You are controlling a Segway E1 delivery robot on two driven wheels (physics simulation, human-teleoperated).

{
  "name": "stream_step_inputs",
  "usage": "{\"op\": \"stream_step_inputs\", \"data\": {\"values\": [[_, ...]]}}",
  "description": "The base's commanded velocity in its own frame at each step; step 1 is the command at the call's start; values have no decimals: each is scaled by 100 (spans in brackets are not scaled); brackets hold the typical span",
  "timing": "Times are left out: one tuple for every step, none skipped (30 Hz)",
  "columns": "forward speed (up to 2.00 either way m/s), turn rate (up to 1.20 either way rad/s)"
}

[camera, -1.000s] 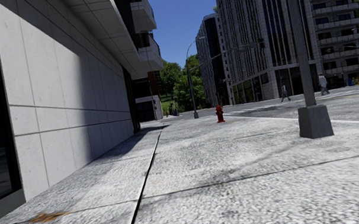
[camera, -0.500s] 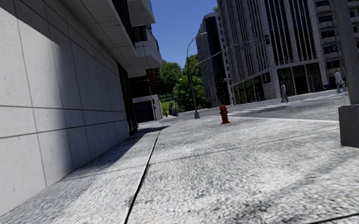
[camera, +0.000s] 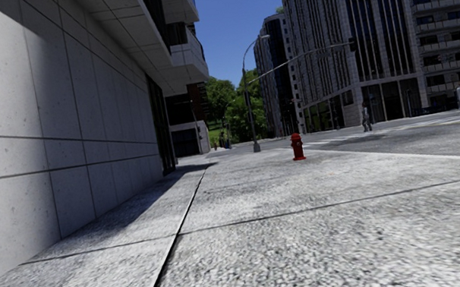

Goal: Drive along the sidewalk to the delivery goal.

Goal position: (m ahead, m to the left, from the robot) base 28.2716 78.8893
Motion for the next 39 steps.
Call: {"op": "stream_step_inputs", "data": {"values": [[200,26],[200,26],[200,26],[200,26],[200,26],[200,26],[200,26],[200,26],[200,26],[200,26],[200,26],[200,26],[200,24],[200,19],[200,19],[200,18],[200,17],[200,17],[200,17],[200,17],[200,17],[200,17],[200,17],[200,17],[200,17],[200,15],[200,15],[200,0],[200,0],[200,0],[200,0],[200,0],[200,0],[200,0],[200,0],[200,0],[200,0],[200,0],[200,0]]}}
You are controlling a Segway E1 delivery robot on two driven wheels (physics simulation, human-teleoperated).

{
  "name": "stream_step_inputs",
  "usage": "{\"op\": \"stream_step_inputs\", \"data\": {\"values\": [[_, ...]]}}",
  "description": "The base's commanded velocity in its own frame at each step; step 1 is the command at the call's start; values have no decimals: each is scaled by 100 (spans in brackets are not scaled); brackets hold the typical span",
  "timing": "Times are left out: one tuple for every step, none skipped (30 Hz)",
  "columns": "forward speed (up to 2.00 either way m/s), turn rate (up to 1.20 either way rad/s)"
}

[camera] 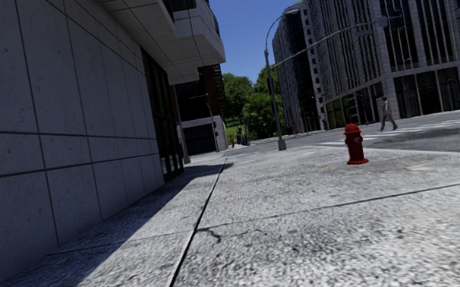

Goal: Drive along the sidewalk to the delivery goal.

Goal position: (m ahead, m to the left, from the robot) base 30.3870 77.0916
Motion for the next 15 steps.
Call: {"op": "stream_step_inputs", "data": {"values": [[200,0],[200,0],[200,0],[200,0],[200,0],[200,0],[200,0],[200,0],[200,0],[200,0],[200,0],[200,0],[200,0],[200,0],[200,0]]}}
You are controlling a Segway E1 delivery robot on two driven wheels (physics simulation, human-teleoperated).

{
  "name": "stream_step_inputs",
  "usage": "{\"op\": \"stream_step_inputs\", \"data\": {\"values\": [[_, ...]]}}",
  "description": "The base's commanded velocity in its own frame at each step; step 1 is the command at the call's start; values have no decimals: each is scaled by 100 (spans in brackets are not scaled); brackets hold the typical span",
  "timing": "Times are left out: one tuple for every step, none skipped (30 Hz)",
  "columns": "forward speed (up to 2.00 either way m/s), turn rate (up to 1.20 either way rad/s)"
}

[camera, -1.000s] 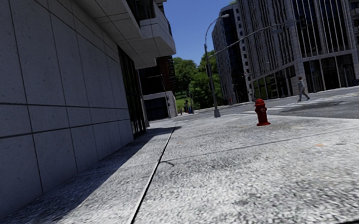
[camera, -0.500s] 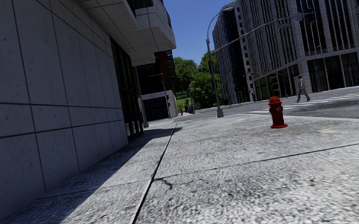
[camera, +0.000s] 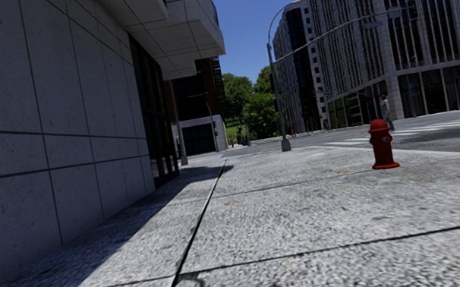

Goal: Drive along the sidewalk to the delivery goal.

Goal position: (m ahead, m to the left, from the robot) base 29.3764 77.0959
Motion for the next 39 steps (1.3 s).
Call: {"op": "stream_step_inputs", "data": {"values": [[200,0],[200,0],[200,0],[200,0],[200,0],[200,0],[200,0],[200,0],[200,0],[200,0],[200,0],[200,0],[200,1],[200,4],[200,4],[200,12],[200,32],[200,43],[200,43],[200,45],[200,45],[200,43],[200,43],[200,31],[200,26],[200,24],[200,24],[200,24],[200,24],[200,24],[200,24],[200,24],[200,24],[200,24],[200,24],[200,17],[200,7],[200,3],[200,3]]}}
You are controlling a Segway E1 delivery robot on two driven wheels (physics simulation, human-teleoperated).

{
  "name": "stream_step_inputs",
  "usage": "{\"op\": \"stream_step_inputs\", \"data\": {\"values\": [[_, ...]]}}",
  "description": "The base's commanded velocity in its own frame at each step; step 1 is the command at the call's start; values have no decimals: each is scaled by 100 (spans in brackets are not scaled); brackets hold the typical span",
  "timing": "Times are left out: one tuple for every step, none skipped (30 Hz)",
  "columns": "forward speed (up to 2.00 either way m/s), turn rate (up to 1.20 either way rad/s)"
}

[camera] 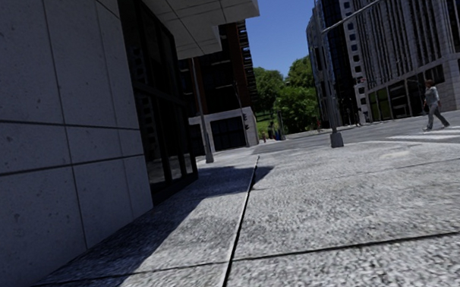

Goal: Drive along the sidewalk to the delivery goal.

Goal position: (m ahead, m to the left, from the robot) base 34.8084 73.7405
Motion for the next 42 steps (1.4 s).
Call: {"op": "stream_step_inputs", "data": {"values": [[200,2],[200,0],[200,0],[200,0],[200,0],[200,0],[200,0],[200,0],[200,0],[200,0],[200,0],[200,0],[200,0],[200,0],[200,0],[200,0],[200,0],[200,0],[200,0],[200,0],[200,0],[200,0],[200,0],[200,0],[200,0],[200,0],[200,0],[200,0],[200,0],[200,0],[200,0],[200,0],[200,0],[200,0],[200,0],[200,0],[200,0],[200,0],[200,0],[200,0],[200,0],[200,0]]}}
